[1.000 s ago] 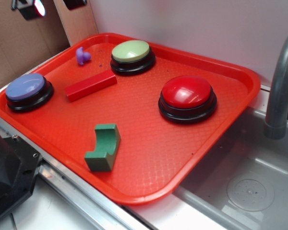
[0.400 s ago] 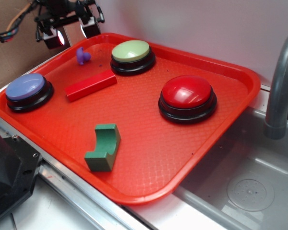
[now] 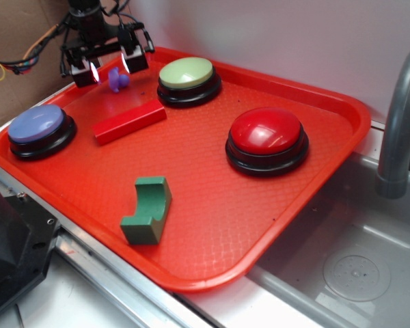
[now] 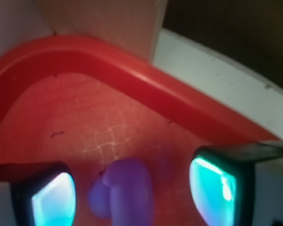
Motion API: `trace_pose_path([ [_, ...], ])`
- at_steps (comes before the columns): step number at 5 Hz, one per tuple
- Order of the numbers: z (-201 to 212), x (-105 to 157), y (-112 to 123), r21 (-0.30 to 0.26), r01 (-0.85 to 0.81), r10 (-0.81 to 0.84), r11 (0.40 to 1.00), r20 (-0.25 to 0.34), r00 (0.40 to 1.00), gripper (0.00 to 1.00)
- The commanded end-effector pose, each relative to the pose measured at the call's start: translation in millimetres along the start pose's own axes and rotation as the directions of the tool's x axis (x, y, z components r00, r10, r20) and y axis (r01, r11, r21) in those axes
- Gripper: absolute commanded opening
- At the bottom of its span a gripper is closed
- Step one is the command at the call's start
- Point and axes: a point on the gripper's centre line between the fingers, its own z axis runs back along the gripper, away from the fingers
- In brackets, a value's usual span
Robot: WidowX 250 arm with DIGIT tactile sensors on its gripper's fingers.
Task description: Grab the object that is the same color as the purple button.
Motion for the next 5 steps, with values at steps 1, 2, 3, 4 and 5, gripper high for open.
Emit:
trace_pose_path([
  [1,9,4,-5,-0.045,0.033,-0.031,0.998,0.050,0.998,0.32],
  [2,12,4,-4,-0.085,0.038,-0.034,0.996,0.049,0.998,0.06],
  [3,24,4,-7,-0.087,0.080,-0.075,0.993,0.065,0.995,0.00],
  [4,62,-5,-12,-0.172,0.180,-0.172,0.968,0.062,0.983,0.00],
  [5,101,-23,-13,-0.211,0.248,-0.236,0.946,0.079,0.968,0.00],
])
